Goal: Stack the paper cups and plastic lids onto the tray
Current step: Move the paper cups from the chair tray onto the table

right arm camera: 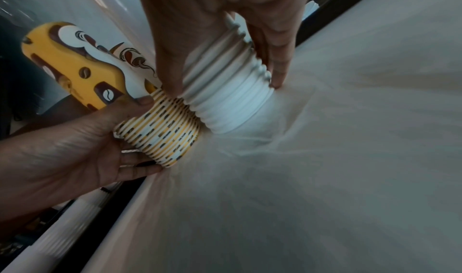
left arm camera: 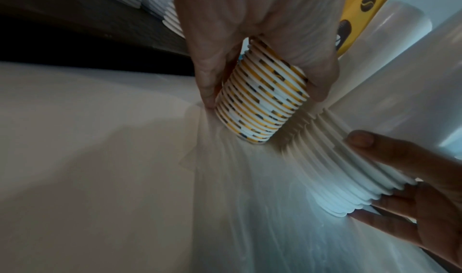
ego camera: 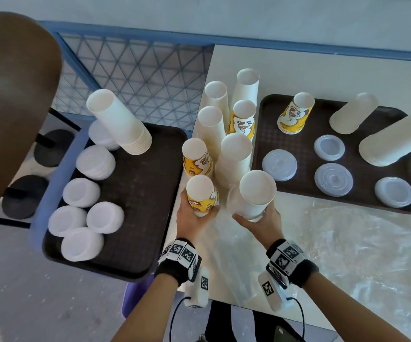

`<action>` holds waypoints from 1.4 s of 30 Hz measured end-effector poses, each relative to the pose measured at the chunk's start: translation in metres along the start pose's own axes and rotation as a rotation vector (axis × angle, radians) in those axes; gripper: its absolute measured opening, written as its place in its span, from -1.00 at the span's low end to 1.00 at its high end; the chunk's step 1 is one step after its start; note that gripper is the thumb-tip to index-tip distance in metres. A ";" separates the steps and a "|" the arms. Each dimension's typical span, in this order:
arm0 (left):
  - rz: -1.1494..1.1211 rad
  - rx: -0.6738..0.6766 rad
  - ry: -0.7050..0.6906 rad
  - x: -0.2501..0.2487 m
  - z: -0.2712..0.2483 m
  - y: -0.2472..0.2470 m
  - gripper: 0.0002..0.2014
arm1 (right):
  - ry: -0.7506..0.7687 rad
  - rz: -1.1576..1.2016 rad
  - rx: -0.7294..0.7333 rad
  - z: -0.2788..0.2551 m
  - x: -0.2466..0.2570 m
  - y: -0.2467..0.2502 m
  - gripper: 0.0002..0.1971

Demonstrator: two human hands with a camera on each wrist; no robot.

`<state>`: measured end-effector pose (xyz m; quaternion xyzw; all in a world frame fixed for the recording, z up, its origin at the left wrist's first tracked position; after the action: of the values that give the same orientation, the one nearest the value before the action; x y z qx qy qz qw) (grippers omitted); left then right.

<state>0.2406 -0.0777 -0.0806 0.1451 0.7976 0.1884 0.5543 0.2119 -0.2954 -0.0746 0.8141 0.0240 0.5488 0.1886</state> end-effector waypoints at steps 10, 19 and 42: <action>0.011 -0.066 0.006 0.002 0.015 0.072 -0.33 | -0.009 -0.031 0.039 -0.001 0.000 0.000 -0.07; -0.055 -0.561 -0.056 -0.065 0.118 0.201 -0.17 | 0.083 -0.225 0.060 -0.015 -0.006 0.015 -0.01; -0.027 -0.240 -0.106 -0.021 0.031 0.172 -0.27 | 0.089 -0.843 0.205 -0.042 -0.063 0.033 -0.17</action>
<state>0.2803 0.0697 0.0064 0.0766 0.7408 0.2673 0.6115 0.1434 -0.3295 -0.1054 0.7232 0.4167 0.4530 0.3132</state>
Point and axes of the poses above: each hand's wrist, its own z-axis towards the middle knuckle, its own y-axis out of the back of the hand, x = y × z, the point moved 9 cm from there along z, towards the middle knuckle, and after that the axes turned 8 degrees about z, right-handed, at the moved point
